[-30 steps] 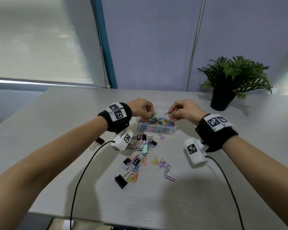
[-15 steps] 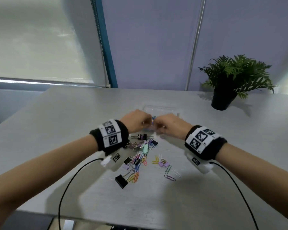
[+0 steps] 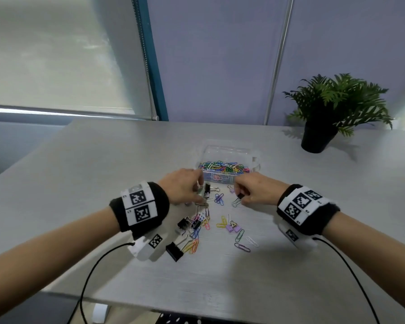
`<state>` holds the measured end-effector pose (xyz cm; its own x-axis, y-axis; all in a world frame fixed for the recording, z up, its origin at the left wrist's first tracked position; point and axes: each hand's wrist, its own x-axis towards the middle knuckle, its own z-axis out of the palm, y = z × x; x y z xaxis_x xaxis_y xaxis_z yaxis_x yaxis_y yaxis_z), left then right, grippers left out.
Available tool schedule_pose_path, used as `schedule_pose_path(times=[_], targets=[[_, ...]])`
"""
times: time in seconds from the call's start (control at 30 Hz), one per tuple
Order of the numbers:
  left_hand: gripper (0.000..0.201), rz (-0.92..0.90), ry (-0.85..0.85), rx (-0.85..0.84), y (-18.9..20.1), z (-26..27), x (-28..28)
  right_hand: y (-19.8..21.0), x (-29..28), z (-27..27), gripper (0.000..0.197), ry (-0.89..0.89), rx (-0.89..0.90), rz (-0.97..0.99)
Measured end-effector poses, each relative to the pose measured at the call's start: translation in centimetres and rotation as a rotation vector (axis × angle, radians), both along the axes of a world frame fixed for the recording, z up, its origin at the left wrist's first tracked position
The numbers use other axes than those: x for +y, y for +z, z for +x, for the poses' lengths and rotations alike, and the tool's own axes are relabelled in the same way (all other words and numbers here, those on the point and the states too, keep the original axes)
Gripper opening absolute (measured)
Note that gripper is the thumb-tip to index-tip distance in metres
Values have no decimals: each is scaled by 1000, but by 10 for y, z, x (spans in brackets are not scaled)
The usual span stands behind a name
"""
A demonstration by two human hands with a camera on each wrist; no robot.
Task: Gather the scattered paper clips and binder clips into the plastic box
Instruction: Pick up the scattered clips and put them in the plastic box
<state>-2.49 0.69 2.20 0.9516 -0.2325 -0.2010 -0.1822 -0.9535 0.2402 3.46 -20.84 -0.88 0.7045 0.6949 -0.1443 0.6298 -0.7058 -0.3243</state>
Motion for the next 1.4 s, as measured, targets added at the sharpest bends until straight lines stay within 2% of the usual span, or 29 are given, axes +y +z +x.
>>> schedule_pose_path(times=[0.17, 0.27, 0.33, 0.43, 0.67, 0.83, 1.13, 1.4], targets=[[41, 119, -60, 68, 4, 1, 21, 5, -7, 0, 19, -5, 5, -163], [36, 188, -84, 83, -5, 0, 18, 7, 13, -7, 23, 30, -15, -101], [35, 194, -103, 28, -8, -1, 12, 6, 29, -11, 26, 39, -17, -59], [31, 135, -168, -56, -10, -4, 2, -1, 46, -11, 22, 11, -14, -82], [32, 213, -256, -50, -22, 1, -15, 0, 54, -19, 24, -12, -16, -67], [18, 192, -241, -28, -27, 4, -16, -3, 47, -16, 25, -67, 96, -17], [20, 186, -246, 98, -30, 2, -17, 1, 50, -20, 32, -39, 130, -20], [21, 44, -269, 14, -19, 7, -14, -1, 44, -24, 33, -45, 128, 83]])
